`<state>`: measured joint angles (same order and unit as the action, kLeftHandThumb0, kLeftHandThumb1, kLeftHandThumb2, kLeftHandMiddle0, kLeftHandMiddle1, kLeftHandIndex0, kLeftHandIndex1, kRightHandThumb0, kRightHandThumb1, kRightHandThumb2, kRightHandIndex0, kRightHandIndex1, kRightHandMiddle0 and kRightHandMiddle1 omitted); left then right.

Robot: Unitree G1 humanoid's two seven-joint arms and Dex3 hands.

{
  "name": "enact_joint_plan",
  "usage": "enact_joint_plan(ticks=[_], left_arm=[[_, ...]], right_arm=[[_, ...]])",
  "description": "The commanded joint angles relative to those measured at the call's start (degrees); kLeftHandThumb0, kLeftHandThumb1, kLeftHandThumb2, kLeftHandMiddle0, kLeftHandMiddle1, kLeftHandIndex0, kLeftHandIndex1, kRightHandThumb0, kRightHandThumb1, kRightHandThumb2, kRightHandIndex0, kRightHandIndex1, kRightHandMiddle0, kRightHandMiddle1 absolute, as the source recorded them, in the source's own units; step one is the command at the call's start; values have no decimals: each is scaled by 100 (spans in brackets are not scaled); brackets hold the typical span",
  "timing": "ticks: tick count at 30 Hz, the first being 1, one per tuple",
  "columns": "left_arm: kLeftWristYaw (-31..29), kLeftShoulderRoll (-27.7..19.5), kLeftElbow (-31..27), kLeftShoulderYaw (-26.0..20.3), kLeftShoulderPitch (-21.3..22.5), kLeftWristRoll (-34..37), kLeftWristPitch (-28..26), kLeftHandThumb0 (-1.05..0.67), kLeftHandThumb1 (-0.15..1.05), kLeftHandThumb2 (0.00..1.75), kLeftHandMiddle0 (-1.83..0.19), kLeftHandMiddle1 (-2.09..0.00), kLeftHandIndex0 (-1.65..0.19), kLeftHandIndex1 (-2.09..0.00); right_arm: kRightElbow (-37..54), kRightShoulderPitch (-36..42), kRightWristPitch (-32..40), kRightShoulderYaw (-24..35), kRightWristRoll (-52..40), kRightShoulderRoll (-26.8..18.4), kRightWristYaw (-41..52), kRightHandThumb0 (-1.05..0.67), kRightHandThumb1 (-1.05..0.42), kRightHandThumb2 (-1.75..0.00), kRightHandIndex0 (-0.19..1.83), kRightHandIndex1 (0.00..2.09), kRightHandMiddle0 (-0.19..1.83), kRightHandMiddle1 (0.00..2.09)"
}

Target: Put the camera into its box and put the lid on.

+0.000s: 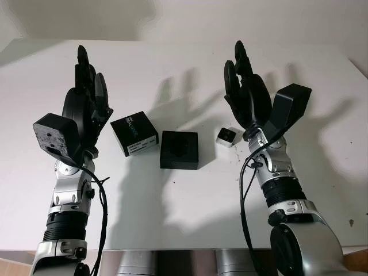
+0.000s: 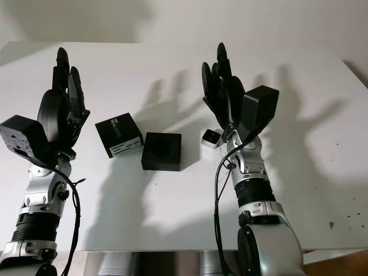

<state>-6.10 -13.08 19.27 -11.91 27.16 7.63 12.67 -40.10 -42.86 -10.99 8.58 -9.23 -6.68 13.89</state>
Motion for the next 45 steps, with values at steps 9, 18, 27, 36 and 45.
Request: enact_joint_plan(ticks=[9,18,27,36,45], left_arm=[[7,-10,-84,-14,6,26,3,-80,105,67,19,0,19,0],[91,6,-277,-25,-134,34,-57,-79,105,68,19,0,19,0],[95,60,-337,-19,-172,91,-115,-80,105,66,19,0,19,0],[93,84,-434,-13,-233,103,-210,-81,105,65,19,0,19,0],[63,67,-559,19,-287,61,-321,-79,105,67,19,0,19,0]], right_arm=[[12,-44,34,-8,18,-67,26,-69,-105,-56,-19,0,-19,0],[-104,-173,-84,88,-50,-418,425,-70,-105,-33,-11,6,-8,8],[-336,-381,-2,-56,255,-1337,1178,-52,-100,-6,20,17,21,20],[-514,-584,-72,-547,937,-2075,1786,-36,-90,-3,27,19,26,25],[-639,-893,-536,-1223,1853,-2547,1987,-27,-85,-4,39,21,36,24]])
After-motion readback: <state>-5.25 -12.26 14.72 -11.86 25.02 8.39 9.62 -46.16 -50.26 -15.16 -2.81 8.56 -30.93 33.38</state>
